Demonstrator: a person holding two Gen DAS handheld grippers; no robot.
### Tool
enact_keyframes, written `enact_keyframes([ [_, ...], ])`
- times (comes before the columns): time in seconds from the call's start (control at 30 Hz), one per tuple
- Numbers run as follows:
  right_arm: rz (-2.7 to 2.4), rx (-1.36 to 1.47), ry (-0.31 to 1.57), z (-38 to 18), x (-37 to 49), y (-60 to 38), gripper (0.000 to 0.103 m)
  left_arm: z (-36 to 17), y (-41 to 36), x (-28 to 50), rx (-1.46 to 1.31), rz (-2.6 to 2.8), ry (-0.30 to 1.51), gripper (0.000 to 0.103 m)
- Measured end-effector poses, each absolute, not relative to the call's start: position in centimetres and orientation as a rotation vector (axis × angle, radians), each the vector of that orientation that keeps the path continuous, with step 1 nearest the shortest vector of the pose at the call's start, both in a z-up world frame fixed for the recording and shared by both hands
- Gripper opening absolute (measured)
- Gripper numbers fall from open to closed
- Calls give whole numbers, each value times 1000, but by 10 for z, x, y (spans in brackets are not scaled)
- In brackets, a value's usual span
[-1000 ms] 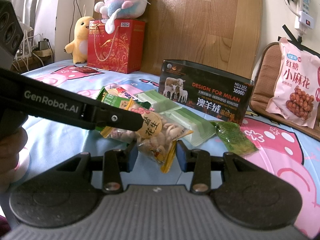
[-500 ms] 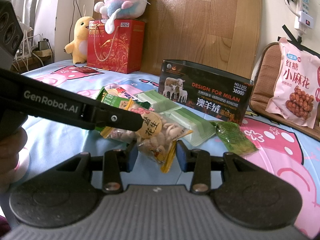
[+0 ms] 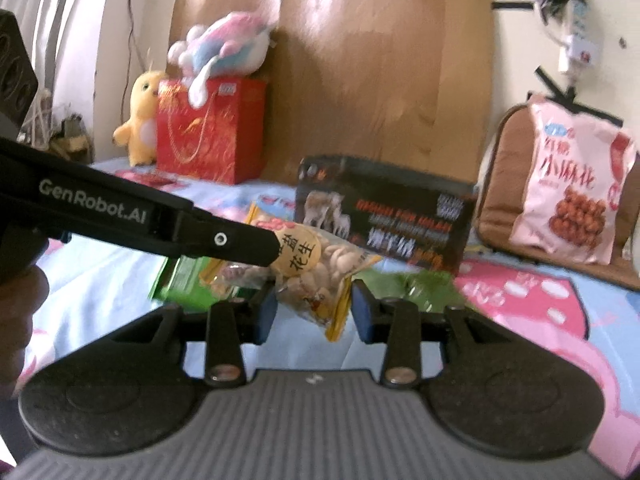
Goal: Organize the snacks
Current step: 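Lift the peanut packet with both tools and carry it over the black box, then open both tools to drop the peanut packet into the black box, then move both tools back from the black box to the snack pile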
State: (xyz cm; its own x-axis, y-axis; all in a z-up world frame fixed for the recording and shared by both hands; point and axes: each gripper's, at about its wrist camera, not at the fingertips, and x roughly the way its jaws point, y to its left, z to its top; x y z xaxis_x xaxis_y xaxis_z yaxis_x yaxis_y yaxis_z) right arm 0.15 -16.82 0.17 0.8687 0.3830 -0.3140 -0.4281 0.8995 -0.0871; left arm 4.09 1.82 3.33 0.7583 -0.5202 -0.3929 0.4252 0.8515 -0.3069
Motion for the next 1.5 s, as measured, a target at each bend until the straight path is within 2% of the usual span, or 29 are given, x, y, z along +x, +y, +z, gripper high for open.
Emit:
enact_keyframes([
  [0.33, 361, -167, 192, 46, 84, -176, 42, 82, -11, 129, -139, -534, 418, 31],
  [0.47, 341, -114, 243, 56, 134, -182, 42, 86, -23, 175, -149, -476, 426, 31],
  [0.53, 348, -113, 278, 58, 159, -177, 43, 84, -29, 193, -135, -405, 425, 35],
  [0.67, 402, -121, 386, 49, 195, -163, 50, 71, -27, 213, -163, -275, 491, 36],
  [0.77, 391, -66, 410, 45, 199, -166, 52, 67, -13, 200, -200, -278, 488, 38],
  [0.9, 373, 20, 344, 46, 168, -189, 67, 72, 5, 160, -218, -297, 429, 39],
  [1.3, 153, 343, 271, 15, 83, -251, 73, 38, 24, 63, -117, -178, 370, 40],
  [1.5, -100, 268, 120, -3, 64, -239, 73, 26, 18, 46, -49, -72, 270, 41],
])
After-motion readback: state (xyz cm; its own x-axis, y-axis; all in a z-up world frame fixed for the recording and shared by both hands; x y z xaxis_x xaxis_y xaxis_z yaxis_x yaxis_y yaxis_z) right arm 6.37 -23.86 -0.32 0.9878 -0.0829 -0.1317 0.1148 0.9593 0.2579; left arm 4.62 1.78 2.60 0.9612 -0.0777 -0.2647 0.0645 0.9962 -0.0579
